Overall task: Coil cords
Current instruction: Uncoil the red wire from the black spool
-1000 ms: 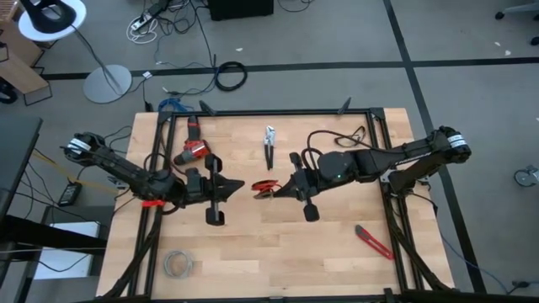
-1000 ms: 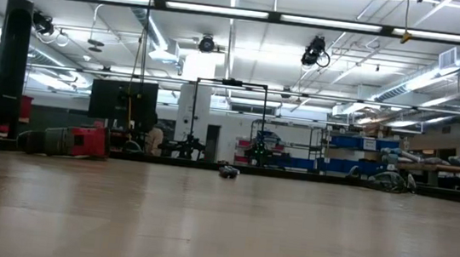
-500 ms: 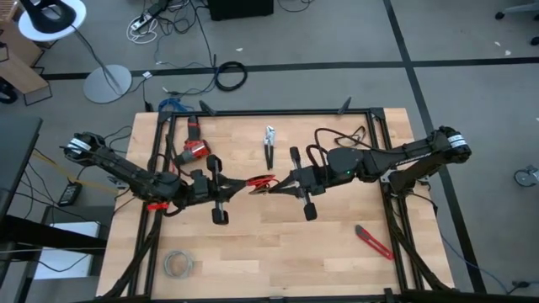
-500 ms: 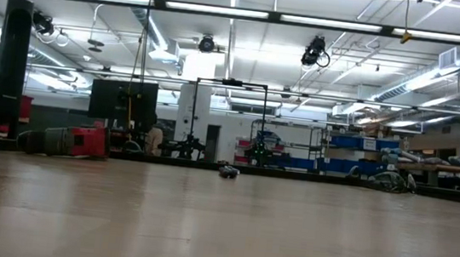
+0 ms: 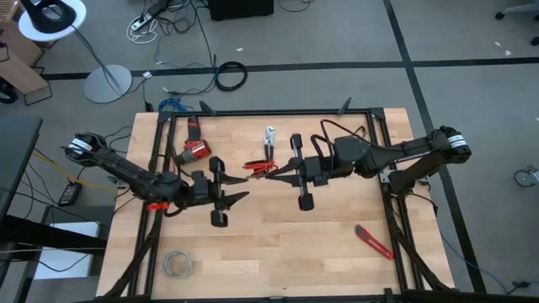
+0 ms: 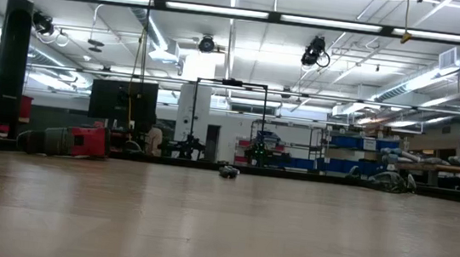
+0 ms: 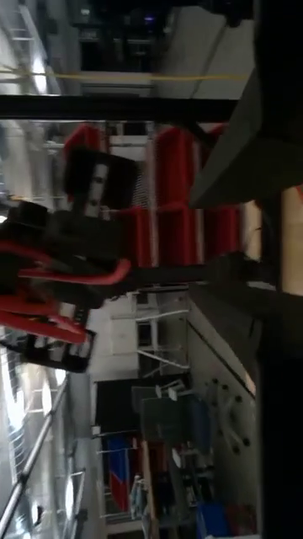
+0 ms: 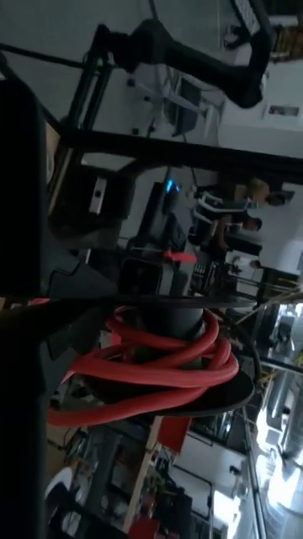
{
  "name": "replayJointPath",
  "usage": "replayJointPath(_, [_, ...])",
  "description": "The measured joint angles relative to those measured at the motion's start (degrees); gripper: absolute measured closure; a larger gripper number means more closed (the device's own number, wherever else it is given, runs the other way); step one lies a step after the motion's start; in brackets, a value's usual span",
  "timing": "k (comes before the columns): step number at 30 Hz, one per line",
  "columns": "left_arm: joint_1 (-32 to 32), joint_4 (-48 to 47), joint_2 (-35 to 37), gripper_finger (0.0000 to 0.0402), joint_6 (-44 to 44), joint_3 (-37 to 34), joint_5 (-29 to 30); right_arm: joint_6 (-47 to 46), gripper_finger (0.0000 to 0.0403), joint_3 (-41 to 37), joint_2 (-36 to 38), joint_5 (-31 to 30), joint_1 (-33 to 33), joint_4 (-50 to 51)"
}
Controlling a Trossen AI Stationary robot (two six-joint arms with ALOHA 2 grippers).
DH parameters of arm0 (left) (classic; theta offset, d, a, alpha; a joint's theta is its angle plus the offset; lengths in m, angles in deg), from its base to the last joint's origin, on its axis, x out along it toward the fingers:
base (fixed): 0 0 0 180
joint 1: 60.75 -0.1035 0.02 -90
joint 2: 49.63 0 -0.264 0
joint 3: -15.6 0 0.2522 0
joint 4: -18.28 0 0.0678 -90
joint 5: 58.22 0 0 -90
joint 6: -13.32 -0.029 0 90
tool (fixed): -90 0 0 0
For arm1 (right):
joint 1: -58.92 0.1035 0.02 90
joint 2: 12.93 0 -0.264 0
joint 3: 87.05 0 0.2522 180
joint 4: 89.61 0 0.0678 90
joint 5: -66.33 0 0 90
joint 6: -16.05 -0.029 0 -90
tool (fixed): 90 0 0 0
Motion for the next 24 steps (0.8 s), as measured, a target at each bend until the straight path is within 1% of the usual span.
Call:
replayJointPath(3, [-0.8,6.0,-2.7,0.0214,0.0,0.0,-0.5,-0.1,0.0403,0.0,-1.1,0.6,-0.5,-0.5])
replayJointPath(4, [-1.2,7.6,-3.6,0.0209,0.0,0.0,-0.4,-0.1,0.0403,0.0,-2.1,1.3,-0.5,-2.0])
replayJointPath(6, [-1.9,9.2,-5.4,0.0204,0.3,0.2,1.1,-0.1,0.0403,0.0,-2.7,1.9,-0.6,-2.8])
replayJointPath(8, [-2.7,9.3,-6.8,0.0202,1.5,1.1,1.7,-0.1,0.0403,0.1,-3.7,2.2,-0.6,-4.7])
replayJointPath(12, [-3.3,9.7,-8.4,0.0203,2.6,2.6,1.2,-0.2,0.0403,0.1,-4.4,2.2,-0.6,-4.2])
replayJointPath(24, [-3.8,11.6,-9.5,0.0208,2.9,3.5,1.4,-0.5,0.0403,0.0,-4.5,2.7,-0.8,-4.6])
